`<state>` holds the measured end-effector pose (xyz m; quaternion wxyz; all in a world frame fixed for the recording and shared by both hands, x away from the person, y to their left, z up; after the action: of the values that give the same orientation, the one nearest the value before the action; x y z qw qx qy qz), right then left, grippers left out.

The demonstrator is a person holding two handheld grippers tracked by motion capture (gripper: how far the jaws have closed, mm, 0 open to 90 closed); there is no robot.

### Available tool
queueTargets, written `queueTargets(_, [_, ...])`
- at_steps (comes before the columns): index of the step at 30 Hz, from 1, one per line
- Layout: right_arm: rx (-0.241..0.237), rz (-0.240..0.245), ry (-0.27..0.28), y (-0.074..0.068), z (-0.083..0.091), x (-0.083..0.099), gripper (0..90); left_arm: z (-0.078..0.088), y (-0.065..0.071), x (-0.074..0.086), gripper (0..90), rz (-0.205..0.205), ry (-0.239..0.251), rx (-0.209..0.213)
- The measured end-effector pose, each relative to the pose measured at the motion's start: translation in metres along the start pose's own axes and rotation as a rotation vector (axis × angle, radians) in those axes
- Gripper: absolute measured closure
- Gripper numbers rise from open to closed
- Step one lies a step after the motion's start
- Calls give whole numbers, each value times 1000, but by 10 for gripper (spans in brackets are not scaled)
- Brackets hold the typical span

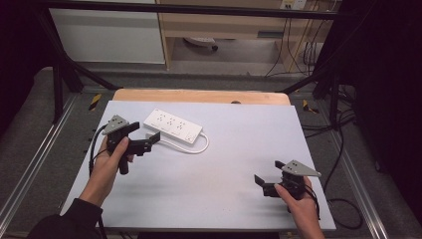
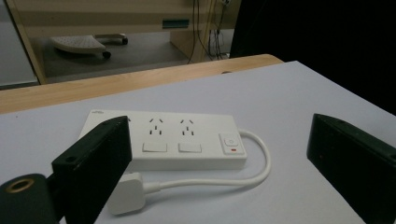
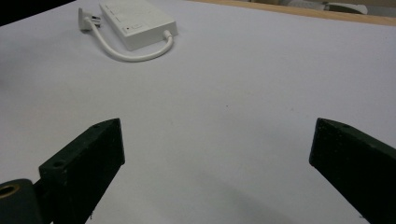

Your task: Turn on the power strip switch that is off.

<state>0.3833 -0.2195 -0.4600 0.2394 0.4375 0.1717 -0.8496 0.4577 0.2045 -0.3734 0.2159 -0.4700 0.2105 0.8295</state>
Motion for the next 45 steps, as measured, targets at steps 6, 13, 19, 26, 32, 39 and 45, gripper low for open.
queueTargets(6, [0, -1, 2, 0, 0, 0, 37, 11, 1, -2, 62, -3, 17, -4])
queueTargets(13, [-1, -1, 1, 0, 0, 0, 37, 22, 3, -2, 61, -5, 35, -1])
queueTargets(19, [-2, -7, 0, 0, 0, 0, 36, 35, 4, -2, 60, -5, 52, 0])
queueTargets(26, [-5, -14, 2, 0, 0, -1, 36, 48, 2, 3, 60, -3, 60, -6])
queueTargets(32, [-6, -20, 5, 1, 1, -1, 37, 57, 2, 10, 60, 5, 62, -12])
queueTargets(39, [-6, -18, 6, 1, 1, -1, 37, 67, -1, 25, 60, 28, 62, -26])
queueTargets(45, [-3, -18, 8, 3, 1, -1, 37, 76, -5, 38, 60, 46, 63, -41])
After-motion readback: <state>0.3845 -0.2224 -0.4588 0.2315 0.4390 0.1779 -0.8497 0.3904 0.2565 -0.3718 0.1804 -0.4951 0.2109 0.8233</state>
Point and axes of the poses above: each handheld gripper's, and its own axes: z roughly backward along the jaws, x roughly out of its underside, y roughly to its right, the point moved 6 cm from there along -z, roughly forward along the jaws, and after that the axes turned 8 degrees about -y, right-handed, at the moved point
